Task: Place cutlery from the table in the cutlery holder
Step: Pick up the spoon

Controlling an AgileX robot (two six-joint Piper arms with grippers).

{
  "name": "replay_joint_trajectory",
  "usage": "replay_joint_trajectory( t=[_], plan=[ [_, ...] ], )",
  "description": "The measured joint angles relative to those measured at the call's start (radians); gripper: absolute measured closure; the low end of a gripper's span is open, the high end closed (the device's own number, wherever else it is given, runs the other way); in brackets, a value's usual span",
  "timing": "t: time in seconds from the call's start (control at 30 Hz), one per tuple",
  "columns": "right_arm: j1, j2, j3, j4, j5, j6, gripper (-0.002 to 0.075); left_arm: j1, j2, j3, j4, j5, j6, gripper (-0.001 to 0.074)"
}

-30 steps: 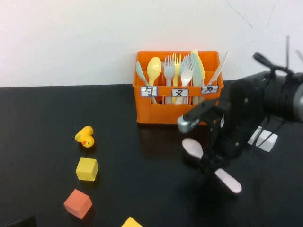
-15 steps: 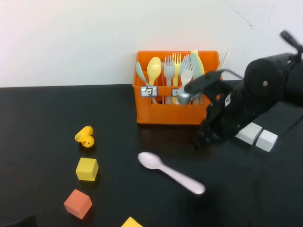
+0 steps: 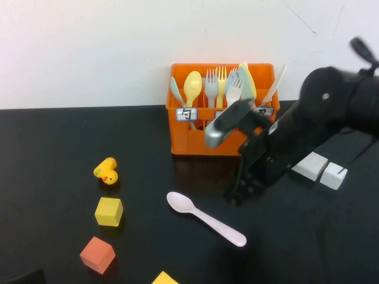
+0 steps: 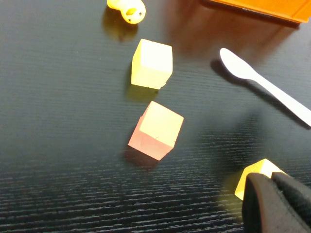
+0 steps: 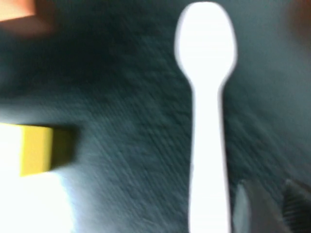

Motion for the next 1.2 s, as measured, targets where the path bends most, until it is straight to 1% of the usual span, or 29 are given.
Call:
replay_joint_trajectory(
  t=[0.03, 0.13, 0.2, 0.3, 0.4, 0.5, 0.57, 0.83, 0.93, 1.03, 1.2],
  plan=[
    [0.002, 0.013, 0.000, 0.037, 0.004, -0.036, 0.0564, 0.000, 0.000, 0.000, 0.000, 0.000, 0.000, 0.0736],
    [0.021, 0.052, -0.006, 0.106, 0.004, -0.124, 0.0386, 0.000, -0.002, 0.000, 0.000, -0.002, 0.000, 0.0736],
    [0.044, 0.082, -0.021, 0.111, 0.002, -0.157, 0.0304, 0.000, -0.002, 0.000, 0.000, -0.002, 0.000, 0.0736],
    [0.084, 0.134, -0.052, 0.065, 0.000, -0.171, 0.0258, 0.000, -0.003, 0.000, 0.000, -0.002, 0.000, 0.0736],
    [0.115, 0.180, -0.092, -0.032, 0.000, -0.128, 0.0244, 0.000, -0.003, 0.000, 0.000, -0.002, 0.000, 0.0736],
    [0.124, 0.209, -0.122, -0.122, 0.000, -0.067, 0.0241, 0.000, -0.003, 0.000, 0.000, 0.000, 0.000, 0.0736],
    [0.125, 0.224, -0.139, -0.149, 0.009, -0.046, 0.0240, 0.000, -0.003, 0.000, 0.000, 0.002, 0.000, 0.0736],
    [0.133, 0.250, -0.158, -0.169, 0.013, -0.035, 0.0240, 0.000, -0.003, 0.000, 0.000, 0.004, 0.000, 0.0736],
    [0.136, 0.252, -0.160, -0.173, 0.013, -0.035, 0.0258, 0.000, -0.003, 0.000, 0.000, 0.004, 0.000, 0.0736],
    [0.138, 0.256, -0.163, -0.178, 0.013, -0.036, 0.0329, 0.000, -0.003, 0.000, 0.000, 0.004, 0.000, 0.0736],
    [0.138, 0.257, -0.166, -0.187, 0.027, -0.039, 0.0547, 0.000, -0.003, 0.000, 0.000, 0.004, 0.000, 0.0736]
  ],
)
